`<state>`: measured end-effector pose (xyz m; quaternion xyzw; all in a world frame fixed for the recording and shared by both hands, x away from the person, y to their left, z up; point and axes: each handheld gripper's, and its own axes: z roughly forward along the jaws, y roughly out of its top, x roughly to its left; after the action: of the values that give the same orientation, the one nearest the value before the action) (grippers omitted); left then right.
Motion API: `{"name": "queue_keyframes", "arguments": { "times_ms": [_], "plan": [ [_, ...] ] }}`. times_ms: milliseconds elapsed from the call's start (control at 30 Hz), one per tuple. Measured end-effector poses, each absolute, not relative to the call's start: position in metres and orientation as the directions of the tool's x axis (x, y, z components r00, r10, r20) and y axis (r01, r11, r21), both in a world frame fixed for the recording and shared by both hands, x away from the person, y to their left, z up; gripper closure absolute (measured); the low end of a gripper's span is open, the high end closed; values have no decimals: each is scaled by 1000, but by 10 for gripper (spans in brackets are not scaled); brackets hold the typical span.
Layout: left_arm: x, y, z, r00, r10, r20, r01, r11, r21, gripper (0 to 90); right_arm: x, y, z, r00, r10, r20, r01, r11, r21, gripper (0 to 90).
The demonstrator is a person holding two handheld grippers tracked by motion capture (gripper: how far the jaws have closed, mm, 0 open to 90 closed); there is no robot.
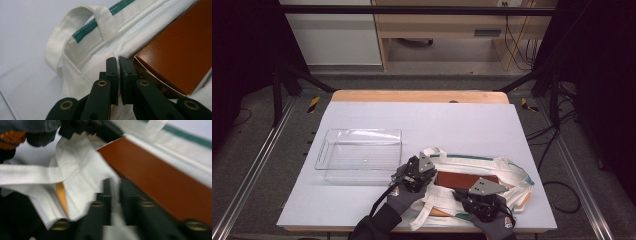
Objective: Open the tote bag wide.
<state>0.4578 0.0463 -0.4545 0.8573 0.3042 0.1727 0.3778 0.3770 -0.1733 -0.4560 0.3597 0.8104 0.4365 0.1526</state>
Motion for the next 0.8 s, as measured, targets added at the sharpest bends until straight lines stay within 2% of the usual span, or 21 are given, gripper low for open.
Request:
{"name": "queue_keyframes", "arguments": {
  "times_ms": [100,333,633,733,800],
  "plan": [
    [461,46,-454,732,680,41,419,-497,760,871,375,-180,-449,-712,693,111,445,324,835,897],
    [465,44,-458,691,722,18,455,-454,766,871,372,-181,-459,-748,645,158,487,371,790,900],
    [464,47,-464,685,728,-9,454,-417,787,856,374,-176,-478,-737,660,143,509,404,760,900],
    [463,50,-462,689,724,-31,446,-390,805,831,372,-176,-477,-739,662,128,494,402,771,884],
    [461,52,-458,693,721,-32,429,-376,821,790,371,-178,-473,-745,655,128,482,394,782,826]
  ]
}}
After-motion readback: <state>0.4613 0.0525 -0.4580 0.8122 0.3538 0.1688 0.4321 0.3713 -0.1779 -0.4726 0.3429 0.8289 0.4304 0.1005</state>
